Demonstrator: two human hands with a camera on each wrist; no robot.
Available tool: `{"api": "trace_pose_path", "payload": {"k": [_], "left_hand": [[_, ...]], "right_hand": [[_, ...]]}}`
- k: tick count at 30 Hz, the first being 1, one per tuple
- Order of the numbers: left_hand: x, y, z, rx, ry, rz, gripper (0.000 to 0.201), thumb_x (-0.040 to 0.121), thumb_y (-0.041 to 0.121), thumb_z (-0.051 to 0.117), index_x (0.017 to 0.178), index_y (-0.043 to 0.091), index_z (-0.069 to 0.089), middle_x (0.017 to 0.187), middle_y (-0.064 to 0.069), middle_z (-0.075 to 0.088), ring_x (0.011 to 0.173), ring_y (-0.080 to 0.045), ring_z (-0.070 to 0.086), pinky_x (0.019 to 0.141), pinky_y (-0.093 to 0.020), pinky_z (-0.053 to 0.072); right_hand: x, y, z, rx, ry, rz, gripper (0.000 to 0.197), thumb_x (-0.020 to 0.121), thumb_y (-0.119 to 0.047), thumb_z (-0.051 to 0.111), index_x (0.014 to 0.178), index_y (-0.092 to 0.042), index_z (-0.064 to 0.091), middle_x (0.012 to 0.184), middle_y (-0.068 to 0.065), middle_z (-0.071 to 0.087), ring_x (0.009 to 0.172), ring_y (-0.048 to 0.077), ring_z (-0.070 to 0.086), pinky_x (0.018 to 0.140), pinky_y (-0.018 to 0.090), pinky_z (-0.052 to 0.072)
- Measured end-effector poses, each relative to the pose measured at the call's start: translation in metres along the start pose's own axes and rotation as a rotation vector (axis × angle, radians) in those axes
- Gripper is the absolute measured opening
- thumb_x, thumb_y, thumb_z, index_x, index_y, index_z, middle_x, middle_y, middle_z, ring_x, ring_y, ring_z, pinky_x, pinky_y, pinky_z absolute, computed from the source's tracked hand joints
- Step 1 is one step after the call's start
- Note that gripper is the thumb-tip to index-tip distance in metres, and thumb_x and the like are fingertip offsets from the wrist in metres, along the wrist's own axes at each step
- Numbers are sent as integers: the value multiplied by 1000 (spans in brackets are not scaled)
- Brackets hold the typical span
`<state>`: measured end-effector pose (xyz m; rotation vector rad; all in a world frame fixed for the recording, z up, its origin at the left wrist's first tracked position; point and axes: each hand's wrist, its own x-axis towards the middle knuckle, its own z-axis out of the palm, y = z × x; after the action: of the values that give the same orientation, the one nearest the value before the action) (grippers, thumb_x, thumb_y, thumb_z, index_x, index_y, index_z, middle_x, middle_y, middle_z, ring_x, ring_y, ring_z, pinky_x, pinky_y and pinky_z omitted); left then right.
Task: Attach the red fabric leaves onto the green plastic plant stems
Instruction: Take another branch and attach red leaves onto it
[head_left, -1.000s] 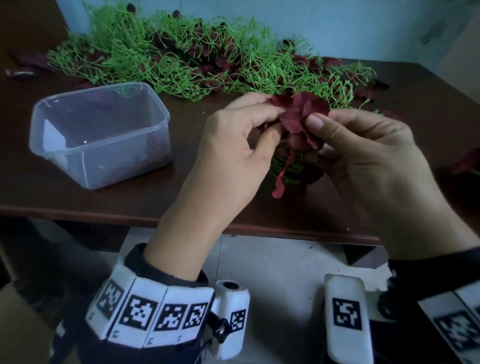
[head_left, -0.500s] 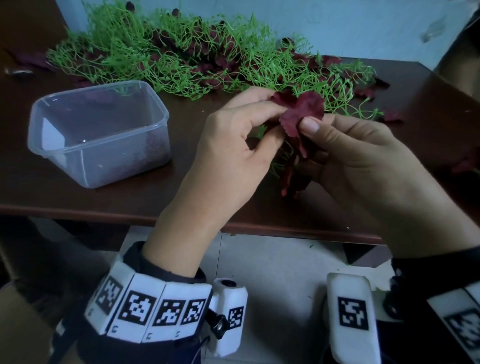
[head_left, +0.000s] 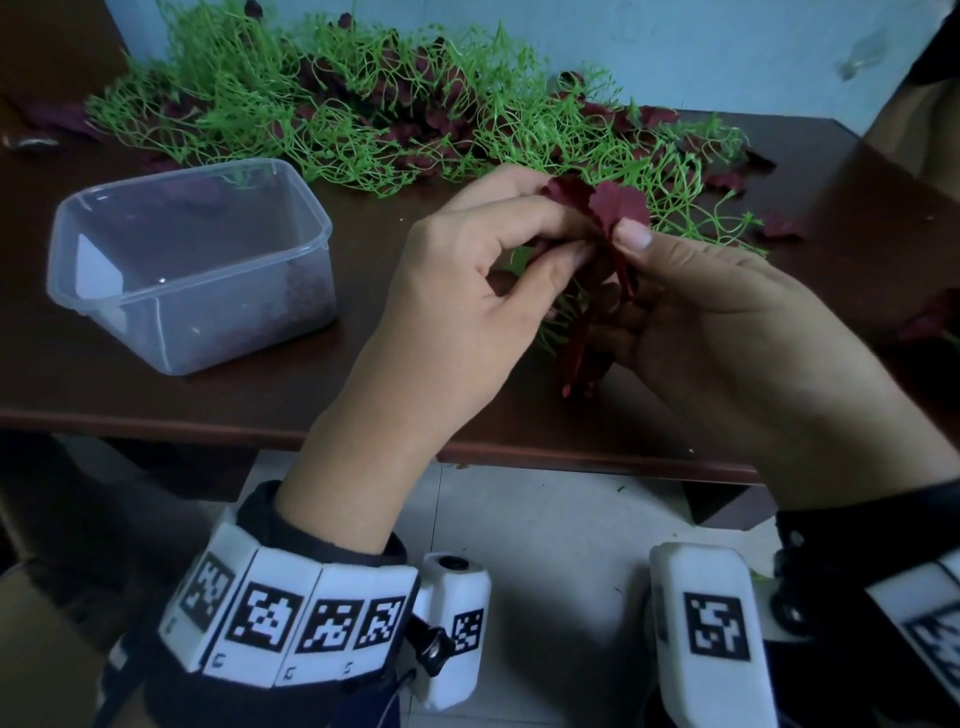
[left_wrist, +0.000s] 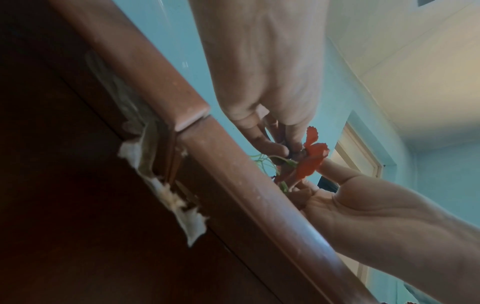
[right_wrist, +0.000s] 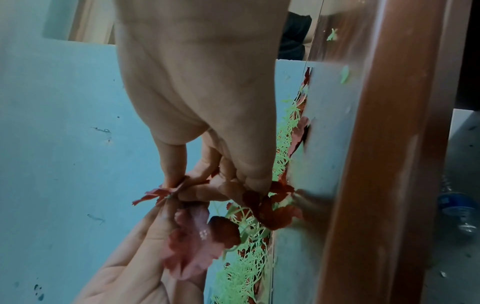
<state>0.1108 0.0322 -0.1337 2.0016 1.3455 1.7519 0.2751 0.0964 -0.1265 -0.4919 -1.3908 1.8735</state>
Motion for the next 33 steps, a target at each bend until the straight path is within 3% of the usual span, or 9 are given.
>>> {"api": "trace_pose_path", "payload": {"k": [7,11,14,17,19,21,25,28,33], "left_hand": [[-2,1,-1,133,-18,21,10,94,-2,65,96,-2,74,99,-9,67,88,-9,64,77,-17,48],[-4,3,-2,135,-32,39,11,94,-4,64,96,-3,75,97,-11,68,91,-16,66,79,-22,50],[-4,4,-1,144,-34,50,10,93,-6,64,95,-4,74,96,-12,68,90,-19,66,77,-23,49],[-4,3,-3,133,-52,49,11,92,-9,65,93,-3,74,93,-9,66,87,-15,64,75,-21,46],[-4,5,-5,124,-57,56,11,92,-9,66,93,-4,75,92,-6,64,86,-10,62,77,-16,43],[-4,6,-6,106,-71,62,11,92,-7,65,94,-4,76,92,-9,66,87,-13,64,78,-17,44],[-4,7,-6,95,-79,66,10,93,-4,66,93,-4,76,91,-13,67,86,-19,66,75,-23,47],[-5,6,-6,98,-68,65,10,92,-6,67,91,-3,76,90,-11,66,85,-14,64,75,-19,44],[-7,0,2,66,-9,7,10,93,-3,67,96,-3,76,92,-10,67,86,-11,65,75,-18,46]], "right_hand": [[-2,-1,2,-47,49,51,14,97,-9,54,87,0,59,77,13,62,69,26,60,69,39,52],[-8,-3,8,-46,144,87,26,82,-16,66,102,1,65,95,20,57,96,34,49,93,45,43],[-10,-7,10,-53,143,105,25,72,-17,70,89,1,70,97,22,62,102,36,51,111,53,38],[-10,-7,8,-41,145,159,25,66,-20,74,83,-2,72,91,17,67,91,31,60,89,37,55],[-10,-7,8,16,158,174,17,66,-19,73,77,-6,74,81,12,67,74,21,61,71,28,54],[-11,-6,10,58,179,186,12,65,-19,73,71,-8,73,79,12,64,70,18,60,67,26,52],[-12,-8,12,59,210,198,9,67,-18,72,67,-9,73,74,10,65,69,18,61,68,27,53],[-12,-9,13,38,236,217,11,64,-17,73,69,-8,75,73,9,68,80,23,62,89,35,53],[-12,-10,16,46,255,193,11,65,-15,73,71,-6,75,74,9,69,82,22,60,97,38,51]]}}
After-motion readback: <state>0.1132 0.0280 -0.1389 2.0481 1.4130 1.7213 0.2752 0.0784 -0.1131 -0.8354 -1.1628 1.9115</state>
